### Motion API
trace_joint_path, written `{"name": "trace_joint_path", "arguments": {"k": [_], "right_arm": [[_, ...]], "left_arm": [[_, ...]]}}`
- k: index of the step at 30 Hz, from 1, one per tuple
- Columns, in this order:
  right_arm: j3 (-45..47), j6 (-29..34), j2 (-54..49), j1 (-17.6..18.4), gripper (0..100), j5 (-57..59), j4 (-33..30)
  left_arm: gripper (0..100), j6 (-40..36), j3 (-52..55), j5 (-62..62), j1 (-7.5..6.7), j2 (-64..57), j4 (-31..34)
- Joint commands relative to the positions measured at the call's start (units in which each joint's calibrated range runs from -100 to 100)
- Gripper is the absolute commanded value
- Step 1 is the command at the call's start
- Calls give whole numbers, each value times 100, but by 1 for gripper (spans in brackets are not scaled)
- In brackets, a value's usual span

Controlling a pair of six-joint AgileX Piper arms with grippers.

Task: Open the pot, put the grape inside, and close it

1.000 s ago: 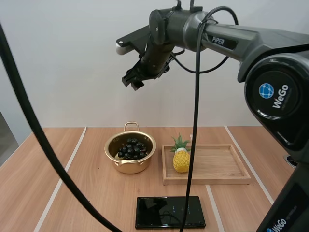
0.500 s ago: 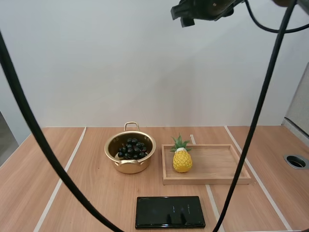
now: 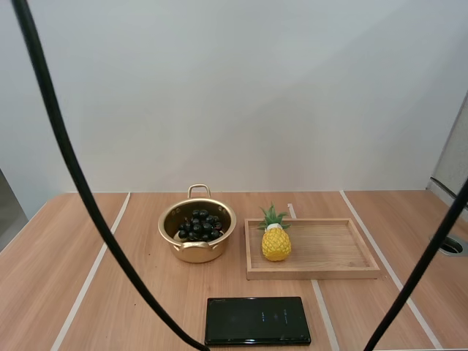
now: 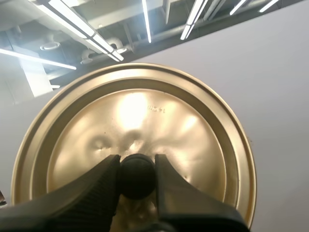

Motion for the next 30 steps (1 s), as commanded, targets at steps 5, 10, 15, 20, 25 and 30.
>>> {"name": "trace_joint_path", "arguments": {"k": [5,10,15,20,25,30], "right_arm": [[-56,125,-522,-30,62,374,-255],[-56,729,-695,-30,0,388,-909],[-56,729,-842,-30,0,388,-1236],[-56,729,-996,-30,0,395,-1285],[-56,729,-1100,-30,0,476,-1295],[-56,729,-1128,-30,0,876,-1307]], "left_arm": [[0,-39,608,-37,-4,215,31],[0,-39,1220,-37,-4,378,-50],[0,-39,1852,-37,-4,576,-263],[0,-39,2526,-70,-4,709,-546],[0,-39,3069,-70,-4,901,-746],[0,63,3601,-76,-4,1108,-902]]}}
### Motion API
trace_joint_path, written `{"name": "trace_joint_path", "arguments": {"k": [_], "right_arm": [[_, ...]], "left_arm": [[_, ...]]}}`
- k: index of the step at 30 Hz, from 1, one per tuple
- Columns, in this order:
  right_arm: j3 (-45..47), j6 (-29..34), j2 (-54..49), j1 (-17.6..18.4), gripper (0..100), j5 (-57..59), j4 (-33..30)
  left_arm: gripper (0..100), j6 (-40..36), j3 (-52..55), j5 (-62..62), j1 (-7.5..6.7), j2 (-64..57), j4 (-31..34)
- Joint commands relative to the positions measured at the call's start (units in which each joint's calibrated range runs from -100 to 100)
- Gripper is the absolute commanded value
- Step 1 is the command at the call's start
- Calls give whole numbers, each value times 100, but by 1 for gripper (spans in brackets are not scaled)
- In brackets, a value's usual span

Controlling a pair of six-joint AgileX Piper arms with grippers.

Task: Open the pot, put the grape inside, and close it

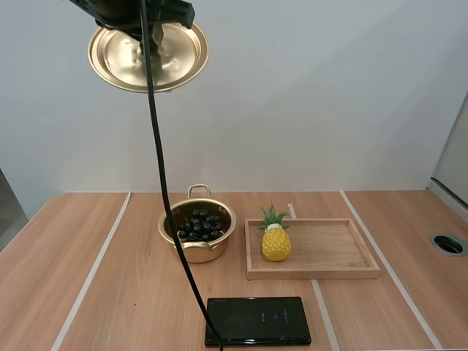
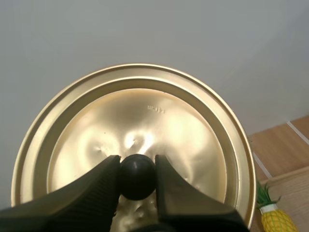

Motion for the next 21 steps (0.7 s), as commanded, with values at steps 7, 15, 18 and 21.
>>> {"name": "trace_joint_path", "arguments": {"k": [7,15,18,21], "right_arm": [[-42,39,-71,-30,0,762,-61],[-42,39,-71,-30,0,926,-74],[-42,39,-71,-30,0,1025,-74],[-42,39,-71,-30,0,1038,-74]], "left_arm": [[0,378,833,-147,-4,343,-623],[0,460,1559,-778,-4,548,-759],[0,563,1895,-1111,-4,615,-759],[0,584,2214,-1338,-4,698,-759]]}}
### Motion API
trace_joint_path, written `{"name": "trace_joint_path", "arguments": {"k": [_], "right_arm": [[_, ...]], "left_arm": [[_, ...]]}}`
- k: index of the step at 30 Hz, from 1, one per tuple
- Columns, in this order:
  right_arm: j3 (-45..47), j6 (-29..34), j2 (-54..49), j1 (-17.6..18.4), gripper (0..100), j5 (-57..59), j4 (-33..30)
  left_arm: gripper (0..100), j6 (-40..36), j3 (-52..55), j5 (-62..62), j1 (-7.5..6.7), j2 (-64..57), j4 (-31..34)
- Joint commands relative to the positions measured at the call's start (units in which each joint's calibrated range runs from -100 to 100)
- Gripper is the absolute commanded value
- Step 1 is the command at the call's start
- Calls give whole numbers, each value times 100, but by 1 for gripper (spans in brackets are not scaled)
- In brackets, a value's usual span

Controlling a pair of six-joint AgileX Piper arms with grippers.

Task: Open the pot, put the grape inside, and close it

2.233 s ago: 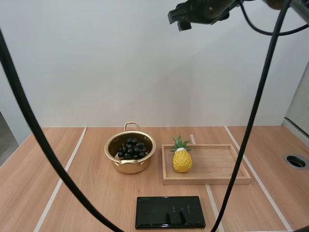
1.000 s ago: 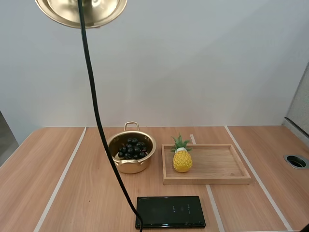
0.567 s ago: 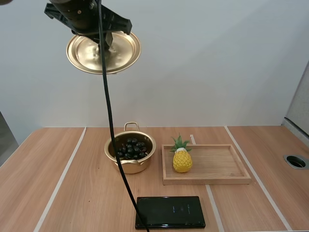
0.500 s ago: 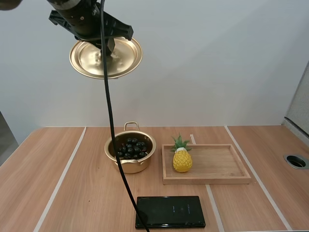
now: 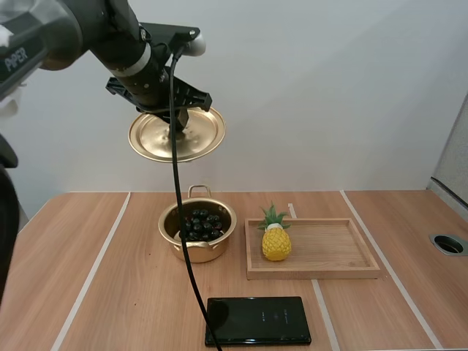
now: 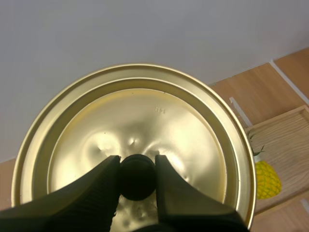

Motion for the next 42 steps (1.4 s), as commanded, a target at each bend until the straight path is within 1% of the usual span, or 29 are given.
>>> {"name": "trace_joint_path", "arguments": {"k": [1,8,14,23,27,32,42], "right_arm": [[-39,30,-71,-30,0,39,-64],[-39,30,-71,-30,0,39,-89],[-39,30,-71,-30,0,39,-102],[-39,30,-71,-30,0,39,-102],[-39,30,-71,-30,0,39,-102],[-39,30,-71,-30,0,39,-102],[-39,30,-71,-30,0,39,-101]], "left_arm": [[0,64,271,-420,-4,112,-110],[0,224,719,-865,-4,379,-119],[0,506,1117,-1301,-4,570,-375],[0,715,1618,-1967,-12,938,-415],[0,1049,1720,-1946,-18,1114,-690],[0,1168,1724,-1927,-20,1248,-967],[0,1262,1724,-1887,-20,1577,-987]]}}
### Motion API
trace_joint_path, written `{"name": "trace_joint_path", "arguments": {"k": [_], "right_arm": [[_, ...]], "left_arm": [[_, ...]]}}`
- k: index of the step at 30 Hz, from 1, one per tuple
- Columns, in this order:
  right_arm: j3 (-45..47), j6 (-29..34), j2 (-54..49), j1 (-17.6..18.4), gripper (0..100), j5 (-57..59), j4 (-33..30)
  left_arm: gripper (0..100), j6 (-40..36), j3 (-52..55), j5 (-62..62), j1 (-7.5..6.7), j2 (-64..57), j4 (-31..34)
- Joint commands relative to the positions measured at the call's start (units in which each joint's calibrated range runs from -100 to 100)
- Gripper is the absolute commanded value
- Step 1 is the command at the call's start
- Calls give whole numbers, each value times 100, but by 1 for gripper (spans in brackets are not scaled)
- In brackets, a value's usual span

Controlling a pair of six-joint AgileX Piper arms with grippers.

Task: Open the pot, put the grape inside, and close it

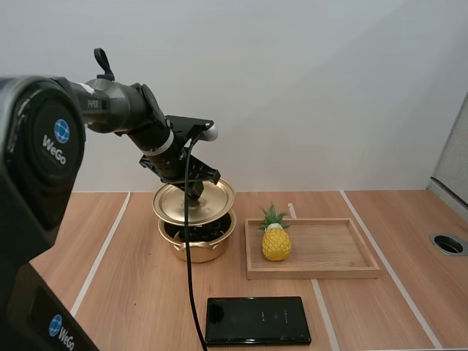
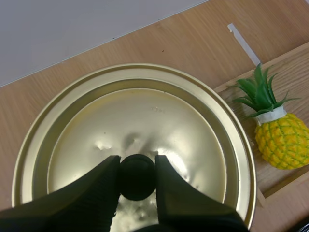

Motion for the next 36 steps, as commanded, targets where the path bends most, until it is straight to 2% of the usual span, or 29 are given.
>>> {"name": "trace_joint_path", "arguments": {"k": [1,11,18,36], "right_arm": [[-39,30,-71,-30,0,0,-36],[-39,30,-71,-30,0,0,-36],[-39,30,-71,-30,0,0,-36],[-39,30,-71,-30,0,0,-36]], "left_arm": [[0,52,19,-84,-20,89,-134],[0,504,364,-145,-20,142,-372],[0,495,560,-792,-20,193,-396],[0,495,560,-792,-20,498,-310]]}}
